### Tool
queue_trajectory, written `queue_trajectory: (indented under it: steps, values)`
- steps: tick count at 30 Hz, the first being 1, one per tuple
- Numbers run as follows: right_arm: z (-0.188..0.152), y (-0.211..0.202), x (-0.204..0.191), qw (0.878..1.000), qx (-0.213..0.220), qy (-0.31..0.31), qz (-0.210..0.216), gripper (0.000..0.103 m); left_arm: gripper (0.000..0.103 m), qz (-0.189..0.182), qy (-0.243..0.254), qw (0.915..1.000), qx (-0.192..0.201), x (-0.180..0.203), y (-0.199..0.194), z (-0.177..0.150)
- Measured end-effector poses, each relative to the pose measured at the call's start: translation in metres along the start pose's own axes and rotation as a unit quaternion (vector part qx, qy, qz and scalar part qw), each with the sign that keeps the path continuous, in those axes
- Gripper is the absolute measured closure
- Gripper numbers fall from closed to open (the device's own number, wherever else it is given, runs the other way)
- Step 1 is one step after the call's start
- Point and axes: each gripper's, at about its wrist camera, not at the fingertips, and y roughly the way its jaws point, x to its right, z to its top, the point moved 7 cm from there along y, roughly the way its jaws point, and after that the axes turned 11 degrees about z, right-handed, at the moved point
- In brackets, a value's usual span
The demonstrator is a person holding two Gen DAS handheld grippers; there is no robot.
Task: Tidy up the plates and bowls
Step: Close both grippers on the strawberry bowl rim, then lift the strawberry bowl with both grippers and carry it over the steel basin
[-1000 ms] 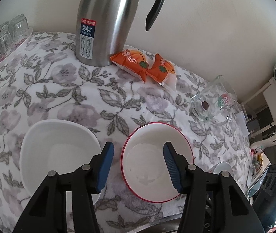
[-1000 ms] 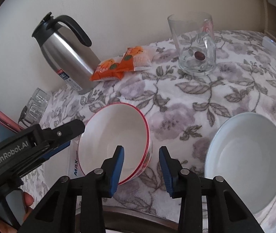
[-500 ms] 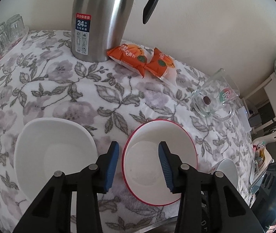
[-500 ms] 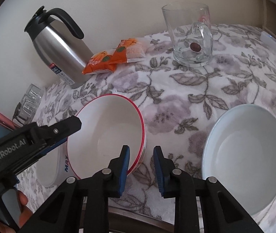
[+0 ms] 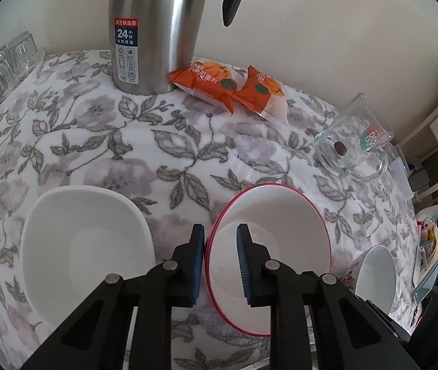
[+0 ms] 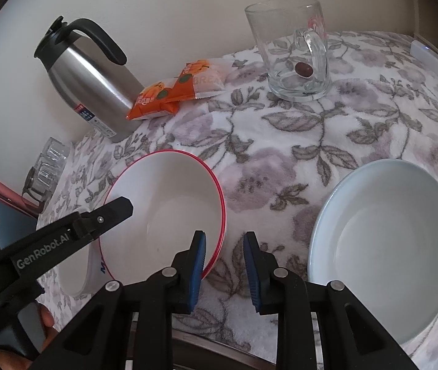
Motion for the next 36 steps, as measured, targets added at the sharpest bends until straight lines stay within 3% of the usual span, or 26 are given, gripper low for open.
queue_trajectory:
  steps: [12,15,24,36]
  values:
    - [0.0,0.0,0.002,1.0,0.001,0.003,0.002,0.082,0.085,0.004,0.002,1.0,-0.005,0.001,0.006,-0.002]
    - [0.0,0.0,0.0,1.0,0.001,0.003,0.012,0.09,0.085,0.001,0.002,1.0,-0.003,0.001,0.005,-0.002]
    - [0.001,-0.001,-0.002,1.0,0.005,-0.004,0.011,0.09,0.085,-0.013,-0.009,0.9999,-0.006,-0.001,0.003,-0.002]
    - [0.009,-0.025,-0.018,0.999,0.03,-0.025,0.012,0.09,0.085,-0.022,-0.011,0.9995,0.019,0.001,-0.024,0.005]
